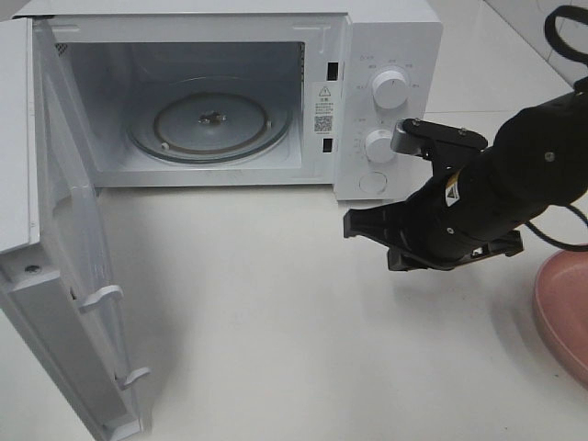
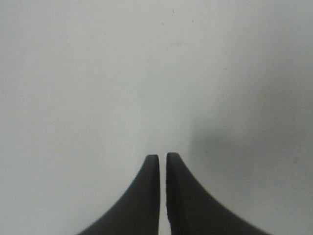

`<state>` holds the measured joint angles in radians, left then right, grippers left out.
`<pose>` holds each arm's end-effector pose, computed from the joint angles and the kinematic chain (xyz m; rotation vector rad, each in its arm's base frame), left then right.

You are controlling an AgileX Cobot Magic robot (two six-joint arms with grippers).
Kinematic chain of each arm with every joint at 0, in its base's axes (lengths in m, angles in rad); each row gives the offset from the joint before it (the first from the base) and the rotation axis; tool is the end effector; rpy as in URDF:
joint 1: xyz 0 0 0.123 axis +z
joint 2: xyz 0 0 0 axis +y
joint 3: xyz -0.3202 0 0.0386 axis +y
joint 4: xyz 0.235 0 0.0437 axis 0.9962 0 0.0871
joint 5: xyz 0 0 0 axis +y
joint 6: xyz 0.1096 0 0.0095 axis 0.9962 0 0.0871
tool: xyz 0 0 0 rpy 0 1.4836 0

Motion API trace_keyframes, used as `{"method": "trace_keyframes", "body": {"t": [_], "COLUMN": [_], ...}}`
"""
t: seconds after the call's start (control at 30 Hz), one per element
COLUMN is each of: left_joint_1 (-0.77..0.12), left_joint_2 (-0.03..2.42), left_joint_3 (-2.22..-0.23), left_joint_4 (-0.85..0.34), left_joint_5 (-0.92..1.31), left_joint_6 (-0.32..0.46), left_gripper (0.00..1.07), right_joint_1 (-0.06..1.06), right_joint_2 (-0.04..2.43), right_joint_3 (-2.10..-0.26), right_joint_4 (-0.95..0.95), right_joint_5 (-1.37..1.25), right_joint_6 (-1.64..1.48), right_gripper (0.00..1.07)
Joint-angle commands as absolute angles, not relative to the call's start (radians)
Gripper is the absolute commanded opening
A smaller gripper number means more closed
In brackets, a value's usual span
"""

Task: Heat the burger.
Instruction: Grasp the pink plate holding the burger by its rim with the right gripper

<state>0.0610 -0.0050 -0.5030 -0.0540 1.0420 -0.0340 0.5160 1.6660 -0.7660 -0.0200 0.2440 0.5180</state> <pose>-0.0368 -0.0074 0.2650 -0.0936 2.0146 -0.0472 0.2640 0.1491 0.1853 -0.0215 2.6701 0.3353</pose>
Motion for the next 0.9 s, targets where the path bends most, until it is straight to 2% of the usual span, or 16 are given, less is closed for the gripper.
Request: {"method": "trace_keyframes", "body": {"t": [0.03,0.23,0.33,0.4,0.43,0.5,0.53,0.57,0.6,0.63,0.67,0.7,0.73,0.77,0.9], "left_joint_1": [0.056,0.056,0.056,0.056,0.056,0.056,0.056,0.056,0.056,0.056,0.056,0.056,0.056,0.056,0.056], "left_joint_2": [-0.028,-0.028,-0.028,-0.028,-0.028,-0.028,-0.028,-0.028,-0.028,-0.028,-0.028,-0.028,-0.028,-0.028,-0.028], "left_joint_3": [-0.499,-0.499,-0.499,-0.499,-0.499,-0.499,-0.499,-0.499,-0.499,-0.499,-0.499,-0.499,-0.499,-0.499,-0.499], "left_joint_4": [-0.052,-0.052,-0.052,-0.052,-0.052,-0.052,-0.052,-0.052,-0.052,-0.052,-0.052,-0.052,-0.052,-0.052,-0.052], "left_joint_5": [1.034,1.034,1.034,1.034,1.034,1.034,1.034,1.034,1.034,1.034,1.034,1.034,1.034,1.034,1.034], "left_joint_6": [-0.037,-0.037,-0.037,-0.037,-0.037,-0.037,-0.037,-0.037,-0.037,-0.037,-0.037,-0.037,-0.037,-0.037,-0.037], "left_gripper": [1.0,1.0,1.0,1.0,1.0,1.0,1.0,1.0,1.0,1.0,1.0,1.0,1.0,1.0,1.0], "right_joint_1": [0.51,0.51,0.51,0.51,0.51,0.51,0.51,0.51,0.51,0.51,0.507,0.507,0.485,0.46,0.416], "right_joint_2": [1.617,1.557,1.526,1.498,1.498,1.46,1.46,1.448,1.431,1.431,1.424,1.424,1.417,1.417,1.418], "right_joint_3": [-0.766,-0.766,-0.766,-0.766,-0.766,-0.766,-0.766,-0.766,-0.766,-0.766,-0.766,-0.766,-0.766,-0.766,-0.766], "right_joint_4": [-0.101,-0.139,-0.137,-0.134,-0.134,-0.132,-0.132,-0.134,-0.144,-0.144,-0.155,-0.155,-0.16,-0.16,-0.16], "right_joint_5": [0.38,0.514,0.585,0.664,0.664,0.737,0.737,0.744,0.751,0.751,0.755,0.755,0.765,0.784,0.811], "right_joint_6": [0.443,0.416,0.372,0.289,0.289,0.217,0.217,0.208,0.205,0.205,0.206,0.206,0.206,0.206,0.201], "right_gripper": [0.08,0.14,0.2,0.29,0.29,0.53,0.53,0.6,0.74,0.74,0.81,0.81,0.91,0.97,0.97]}}
